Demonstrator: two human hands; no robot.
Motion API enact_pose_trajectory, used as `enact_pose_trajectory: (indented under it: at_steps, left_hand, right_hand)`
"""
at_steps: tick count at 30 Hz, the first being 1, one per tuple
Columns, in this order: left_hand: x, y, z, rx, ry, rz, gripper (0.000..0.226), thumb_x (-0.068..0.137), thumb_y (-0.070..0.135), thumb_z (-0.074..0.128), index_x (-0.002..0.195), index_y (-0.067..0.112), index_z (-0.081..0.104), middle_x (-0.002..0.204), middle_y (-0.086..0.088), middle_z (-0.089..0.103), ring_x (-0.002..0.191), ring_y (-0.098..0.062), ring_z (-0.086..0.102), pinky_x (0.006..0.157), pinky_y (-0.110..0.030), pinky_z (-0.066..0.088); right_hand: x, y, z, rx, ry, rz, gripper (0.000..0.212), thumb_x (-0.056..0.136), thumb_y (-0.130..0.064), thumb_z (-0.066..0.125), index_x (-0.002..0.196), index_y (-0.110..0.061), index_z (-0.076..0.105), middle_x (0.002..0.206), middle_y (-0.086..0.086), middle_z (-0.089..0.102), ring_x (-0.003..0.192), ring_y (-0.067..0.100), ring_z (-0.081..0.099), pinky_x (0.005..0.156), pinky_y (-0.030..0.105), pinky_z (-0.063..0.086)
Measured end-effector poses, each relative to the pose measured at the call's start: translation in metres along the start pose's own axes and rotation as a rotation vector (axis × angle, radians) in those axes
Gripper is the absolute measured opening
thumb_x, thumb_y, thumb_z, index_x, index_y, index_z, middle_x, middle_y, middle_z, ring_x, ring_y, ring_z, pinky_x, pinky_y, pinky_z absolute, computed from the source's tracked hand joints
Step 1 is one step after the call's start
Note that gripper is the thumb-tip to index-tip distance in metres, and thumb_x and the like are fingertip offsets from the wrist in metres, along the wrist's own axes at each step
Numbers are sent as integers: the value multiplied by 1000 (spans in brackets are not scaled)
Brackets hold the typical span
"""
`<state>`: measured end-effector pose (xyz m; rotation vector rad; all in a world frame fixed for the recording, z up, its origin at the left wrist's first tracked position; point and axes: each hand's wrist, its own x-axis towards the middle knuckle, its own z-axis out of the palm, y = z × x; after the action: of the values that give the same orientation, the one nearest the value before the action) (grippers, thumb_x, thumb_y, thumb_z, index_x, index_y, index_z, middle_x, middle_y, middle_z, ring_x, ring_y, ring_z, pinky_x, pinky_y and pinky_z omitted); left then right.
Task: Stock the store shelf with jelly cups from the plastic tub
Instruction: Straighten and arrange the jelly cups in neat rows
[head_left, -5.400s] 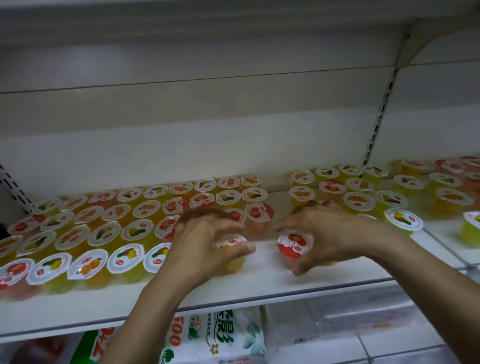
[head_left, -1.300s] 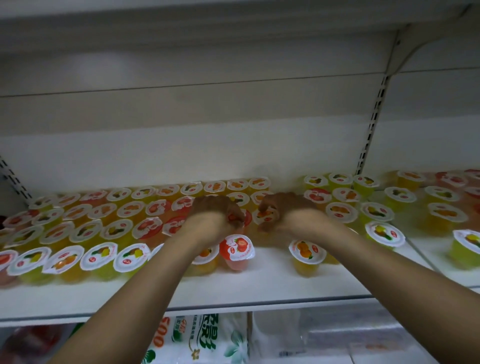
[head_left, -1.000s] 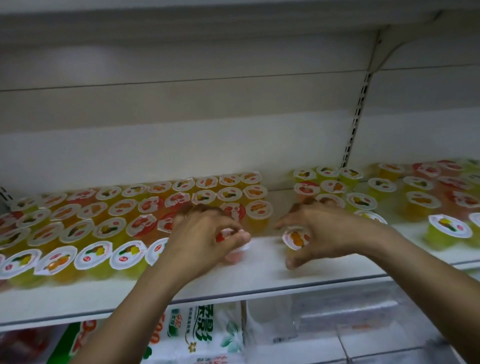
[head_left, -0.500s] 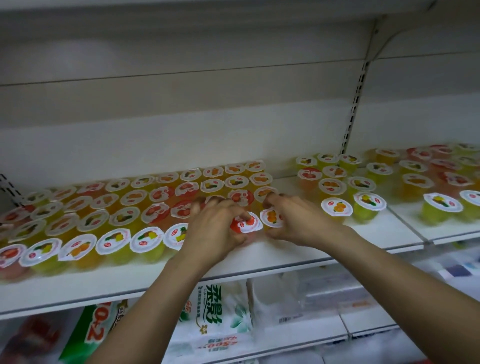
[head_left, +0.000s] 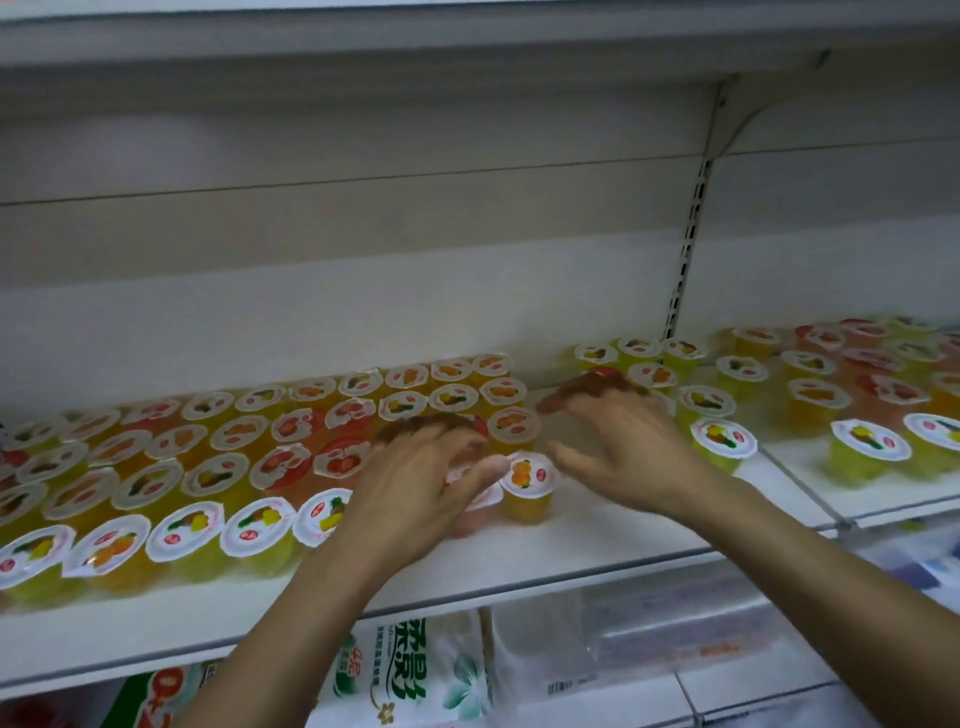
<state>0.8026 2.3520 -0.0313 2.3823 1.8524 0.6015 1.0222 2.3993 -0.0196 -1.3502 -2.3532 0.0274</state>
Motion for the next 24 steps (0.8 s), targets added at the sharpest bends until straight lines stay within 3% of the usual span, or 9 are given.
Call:
enact_pose_trajectory:
  at_steps: [2,4,6,12,16,24]
  left_hand:
    - [17,3,-2,-38,-35,-46,53,90,67,35,120,32,59,116,9,64,101,-11,58,87,-31,47]
    - [40,6,-1,-18,-58,-56,49,93,59,41,133,32,51,134,8,55,120,-15,50,102,-29,36]
    - [71,4,3,40,-97,-65,53,95,57,39,143,35,38,150,10,37,138,-14,32,113,-30,17]
    - [136,-9,24,129,-164,-77,60,94,63,30,144,31,39,150,8,39,138,-13,33,117,-42,7]
    - [152,-10,36,196,-217,-100,62,94,64,27,145,30,37,152,10,36,141,-11,30,117,-43,1]
    - [157,-17,42,138,-228,-99,71,89,70,31,146,28,35,154,8,33,143,-7,24,121,-38,-1]
  right_hand:
    - [23,27,-1,57,83,94,39,86,-49,58,120,-32,62,124,-1,59,117,23,52,97,36,42]
    - [48,53,0,50,44,199,33,89,-42,60,120,-31,62,122,4,57,119,25,47,99,35,38]
    - [72,80,3,-33,-29,237,35,90,-42,58,123,-30,60,122,6,57,120,28,43,97,36,36]
    - [116,124,7,-117,-174,298,50,87,-53,58,132,-31,51,131,4,52,122,27,42,101,37,36]
    - [138,134,13,-117,-256,221,54,78,-58,64,124,-30,59,127,-2,58,113,22,53,97,36,45]
    - [166,110,33,46,-267,60,49,75,-37,74,119,-16,66,120,2,64,105,19,62,90,34,51]
